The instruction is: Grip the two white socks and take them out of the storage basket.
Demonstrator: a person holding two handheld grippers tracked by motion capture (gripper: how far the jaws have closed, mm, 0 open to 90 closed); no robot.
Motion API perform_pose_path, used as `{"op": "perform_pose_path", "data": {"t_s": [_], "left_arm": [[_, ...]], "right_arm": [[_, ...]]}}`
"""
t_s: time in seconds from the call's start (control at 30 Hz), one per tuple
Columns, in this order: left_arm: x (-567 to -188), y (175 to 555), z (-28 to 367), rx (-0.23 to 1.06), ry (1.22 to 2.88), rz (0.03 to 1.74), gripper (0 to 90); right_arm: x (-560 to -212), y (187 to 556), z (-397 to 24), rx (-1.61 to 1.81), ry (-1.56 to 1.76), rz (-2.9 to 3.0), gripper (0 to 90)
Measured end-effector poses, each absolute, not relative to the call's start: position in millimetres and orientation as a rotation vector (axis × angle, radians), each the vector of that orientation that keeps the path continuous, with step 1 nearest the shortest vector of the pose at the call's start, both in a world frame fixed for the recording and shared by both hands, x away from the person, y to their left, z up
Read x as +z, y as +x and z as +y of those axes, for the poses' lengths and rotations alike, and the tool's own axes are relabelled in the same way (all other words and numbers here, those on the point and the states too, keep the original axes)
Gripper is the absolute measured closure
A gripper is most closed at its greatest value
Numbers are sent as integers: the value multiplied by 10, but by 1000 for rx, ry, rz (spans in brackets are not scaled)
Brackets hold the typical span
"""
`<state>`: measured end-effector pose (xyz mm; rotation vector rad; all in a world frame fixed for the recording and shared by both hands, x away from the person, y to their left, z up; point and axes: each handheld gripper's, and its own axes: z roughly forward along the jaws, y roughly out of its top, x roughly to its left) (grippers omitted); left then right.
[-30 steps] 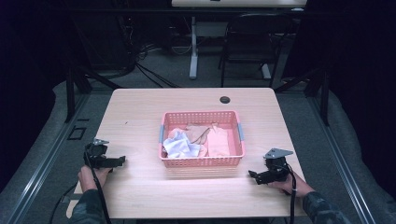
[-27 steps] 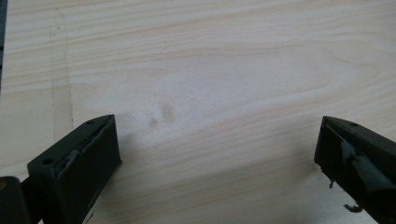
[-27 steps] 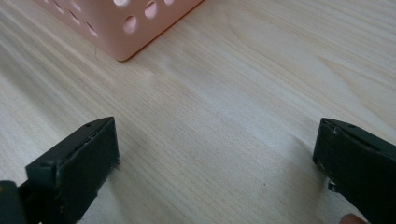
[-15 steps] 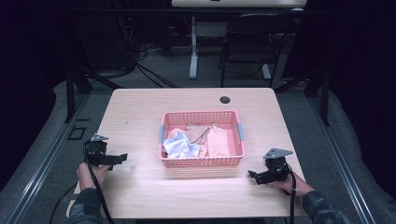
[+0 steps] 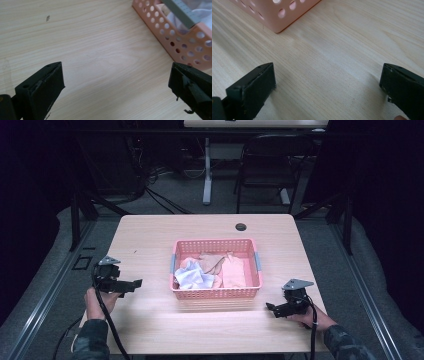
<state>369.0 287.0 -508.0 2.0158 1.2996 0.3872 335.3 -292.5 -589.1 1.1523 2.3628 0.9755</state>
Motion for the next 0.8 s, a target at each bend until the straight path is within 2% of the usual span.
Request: {"op": "perform_pose_path", "data": {"t_s": [0.37, 0.8], "left_arm": [[-4823, 3687, 2701, 392, 2047, 1240, 1], [-4591, 3784, 2332, 330, 2083, 1133, 1]], "right_arm": [[-5890, 3349, -2926, 970, 1154, 2361, 0], [-5891, 3345, -2923, 972, 1159, 2355, 0]]}}
